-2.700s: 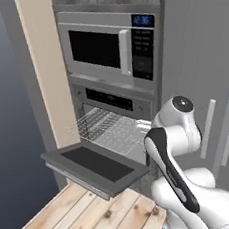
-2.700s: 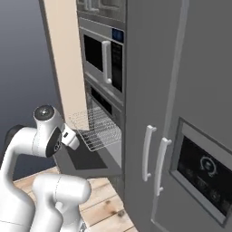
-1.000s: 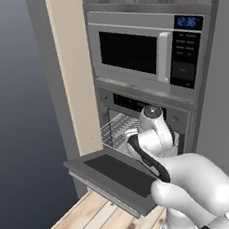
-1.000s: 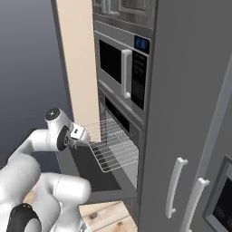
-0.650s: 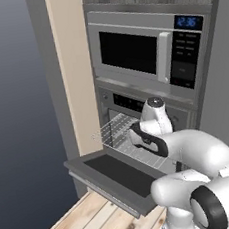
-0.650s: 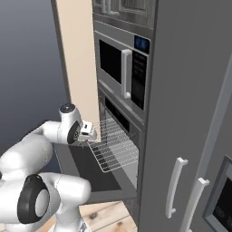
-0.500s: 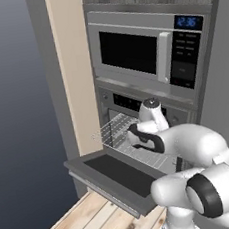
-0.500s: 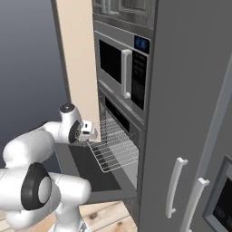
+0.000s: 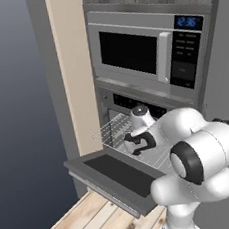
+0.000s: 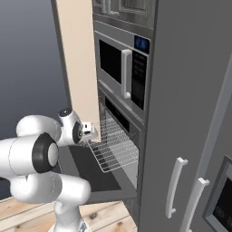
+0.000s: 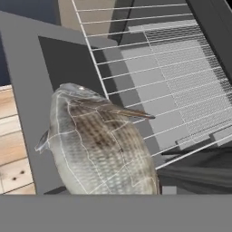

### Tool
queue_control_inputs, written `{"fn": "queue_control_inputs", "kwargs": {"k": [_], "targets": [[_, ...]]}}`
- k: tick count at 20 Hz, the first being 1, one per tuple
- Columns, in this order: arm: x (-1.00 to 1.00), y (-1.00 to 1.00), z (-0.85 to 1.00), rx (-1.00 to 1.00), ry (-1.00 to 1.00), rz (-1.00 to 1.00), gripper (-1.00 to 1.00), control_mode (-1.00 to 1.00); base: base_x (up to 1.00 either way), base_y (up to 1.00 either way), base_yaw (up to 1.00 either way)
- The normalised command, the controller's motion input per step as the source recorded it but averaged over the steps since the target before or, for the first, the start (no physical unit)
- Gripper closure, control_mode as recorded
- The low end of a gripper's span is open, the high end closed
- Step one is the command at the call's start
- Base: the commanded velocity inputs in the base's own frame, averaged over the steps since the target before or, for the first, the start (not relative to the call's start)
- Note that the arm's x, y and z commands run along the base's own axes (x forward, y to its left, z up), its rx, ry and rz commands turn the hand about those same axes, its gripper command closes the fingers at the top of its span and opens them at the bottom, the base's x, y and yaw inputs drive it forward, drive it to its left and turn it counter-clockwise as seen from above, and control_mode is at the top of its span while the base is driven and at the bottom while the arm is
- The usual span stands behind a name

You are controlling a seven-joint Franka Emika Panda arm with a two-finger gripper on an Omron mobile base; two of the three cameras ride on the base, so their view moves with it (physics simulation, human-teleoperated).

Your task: Place the fish on the top rack of the oven, and slide the tray back inside. Close the oven door.

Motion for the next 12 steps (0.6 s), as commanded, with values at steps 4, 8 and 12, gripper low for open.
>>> {"fn": "queue_control_inputs", "kwargs": {"k": [4, 8, 12], "targets": [[0.38, 0.00, -0.12, -0.03, 0.00, 0.02, 1.00, -1.00, 0.00, 0.00, 0.00], [0.33, 0.00, -0.38, -0.05, 0.00, 0.00, 1.00, -1.00, 0.00, 0.00, 0.00], [0.41, 0.00, -0.46, -0.04, 0.00, 0.00, 1.00, -1.00, 0.00, 0.00, 0.00]]}}
